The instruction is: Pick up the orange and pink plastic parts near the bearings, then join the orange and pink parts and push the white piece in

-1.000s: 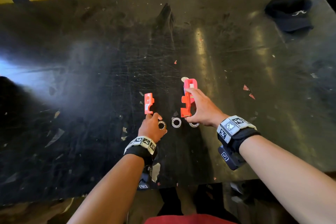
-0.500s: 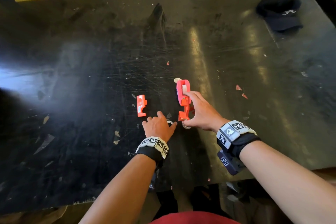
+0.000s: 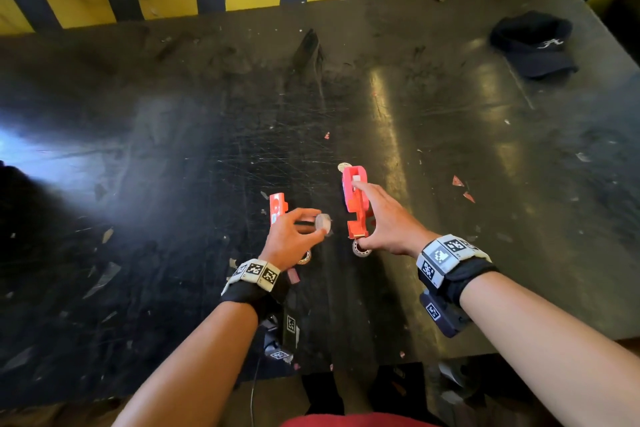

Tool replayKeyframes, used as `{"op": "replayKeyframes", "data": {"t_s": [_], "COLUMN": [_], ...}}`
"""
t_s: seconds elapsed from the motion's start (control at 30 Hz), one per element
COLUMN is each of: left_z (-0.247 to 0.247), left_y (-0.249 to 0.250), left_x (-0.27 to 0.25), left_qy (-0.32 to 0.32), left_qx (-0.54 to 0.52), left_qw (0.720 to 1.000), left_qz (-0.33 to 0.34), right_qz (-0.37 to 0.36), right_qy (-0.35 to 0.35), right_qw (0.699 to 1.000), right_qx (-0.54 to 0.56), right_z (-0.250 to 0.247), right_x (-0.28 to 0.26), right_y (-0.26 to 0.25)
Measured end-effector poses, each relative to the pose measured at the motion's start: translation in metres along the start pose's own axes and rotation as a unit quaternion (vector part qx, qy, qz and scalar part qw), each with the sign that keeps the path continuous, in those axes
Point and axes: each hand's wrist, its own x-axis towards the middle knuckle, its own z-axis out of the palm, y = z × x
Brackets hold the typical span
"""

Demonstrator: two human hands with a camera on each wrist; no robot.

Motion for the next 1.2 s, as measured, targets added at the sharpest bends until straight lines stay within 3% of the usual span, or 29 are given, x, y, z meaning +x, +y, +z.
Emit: {"op": "replayKeyframes", "data": {"t_s": [0.33, 0.93, 1.2], "left_z": [-0.034, -0.042, -0.047], "left_y": [0.043, 0.063, 0.057], "left_x": [-0.001, 0.005, 0.017], "left_qy": [-0.048, -0.077, -0.097], "left_qx": [-0.140, -0.140, -0.102], "left_qw": [0.988, 0.984, 0.989], "left_qz": [0.042, 0.080, 0.049], "right_qz": [-0.058, -0.070, -0.067], "right_qy": [-0.001, 0.037, 0.044], "right_qw": [0.998, 0.995, 0.996], "right_qx": [0.031, 0.057, 0.036], "right_z": [-0.016, -0.012, -0.012], "right_x": [0.010, 0.016, 0.024], "right_y": [-0.035, -0.058, -0.052]}}
